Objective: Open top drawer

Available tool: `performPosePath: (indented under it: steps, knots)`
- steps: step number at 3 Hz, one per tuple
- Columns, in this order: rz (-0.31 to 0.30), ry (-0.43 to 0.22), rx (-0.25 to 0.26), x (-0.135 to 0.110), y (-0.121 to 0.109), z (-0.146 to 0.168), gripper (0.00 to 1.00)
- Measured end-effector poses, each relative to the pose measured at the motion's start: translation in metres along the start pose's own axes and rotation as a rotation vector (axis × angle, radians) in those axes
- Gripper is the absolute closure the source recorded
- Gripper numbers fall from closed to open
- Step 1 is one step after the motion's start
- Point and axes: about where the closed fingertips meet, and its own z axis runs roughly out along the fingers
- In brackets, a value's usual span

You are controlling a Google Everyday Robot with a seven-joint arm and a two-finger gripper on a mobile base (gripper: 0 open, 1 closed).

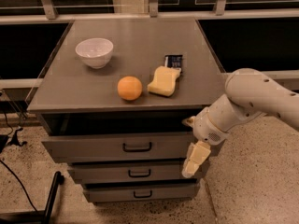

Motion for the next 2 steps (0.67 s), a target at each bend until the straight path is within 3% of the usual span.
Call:
performPosePath:
  steps: [2]
  knots:
    - [-0.082, -0.036, 0.016, 0.013, 0.001, 0.019, 0.0]
